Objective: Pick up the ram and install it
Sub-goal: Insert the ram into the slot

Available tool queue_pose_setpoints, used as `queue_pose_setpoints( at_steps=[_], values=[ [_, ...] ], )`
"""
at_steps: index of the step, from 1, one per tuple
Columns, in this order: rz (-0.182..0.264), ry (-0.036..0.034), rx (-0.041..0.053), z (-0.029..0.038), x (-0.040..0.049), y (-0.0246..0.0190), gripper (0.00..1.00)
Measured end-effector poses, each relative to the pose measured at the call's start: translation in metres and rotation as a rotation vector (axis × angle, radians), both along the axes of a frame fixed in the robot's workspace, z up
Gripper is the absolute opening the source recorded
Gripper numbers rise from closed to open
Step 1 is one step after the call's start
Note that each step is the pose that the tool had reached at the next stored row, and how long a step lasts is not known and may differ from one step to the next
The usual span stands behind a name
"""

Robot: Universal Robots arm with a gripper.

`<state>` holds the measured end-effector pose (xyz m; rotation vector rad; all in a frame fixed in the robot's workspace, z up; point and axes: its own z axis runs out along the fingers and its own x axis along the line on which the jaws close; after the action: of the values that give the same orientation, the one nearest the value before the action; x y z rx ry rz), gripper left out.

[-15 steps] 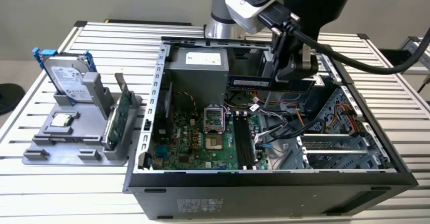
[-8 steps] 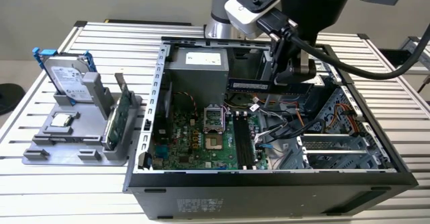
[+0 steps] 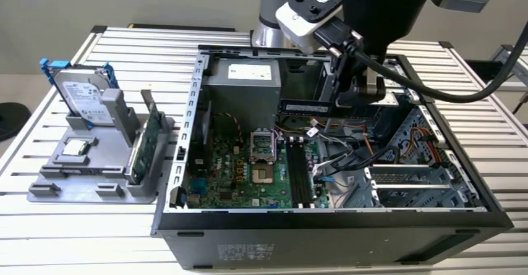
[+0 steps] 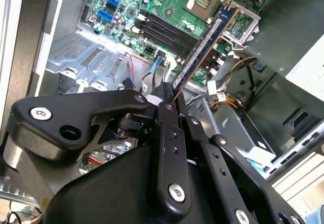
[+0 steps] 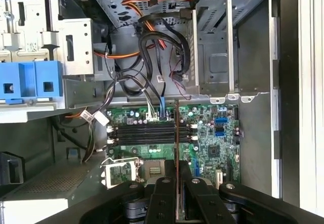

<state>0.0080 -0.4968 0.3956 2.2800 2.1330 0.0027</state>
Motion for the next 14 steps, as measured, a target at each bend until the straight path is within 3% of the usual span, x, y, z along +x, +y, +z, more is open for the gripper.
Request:
queue_pose_setpoints(
  at_steps=[14],
  values=[
    [0.000, -0.0030, -0.0002, -0.0125, 0.0016, 0.0072, 0.00]
  ],
)
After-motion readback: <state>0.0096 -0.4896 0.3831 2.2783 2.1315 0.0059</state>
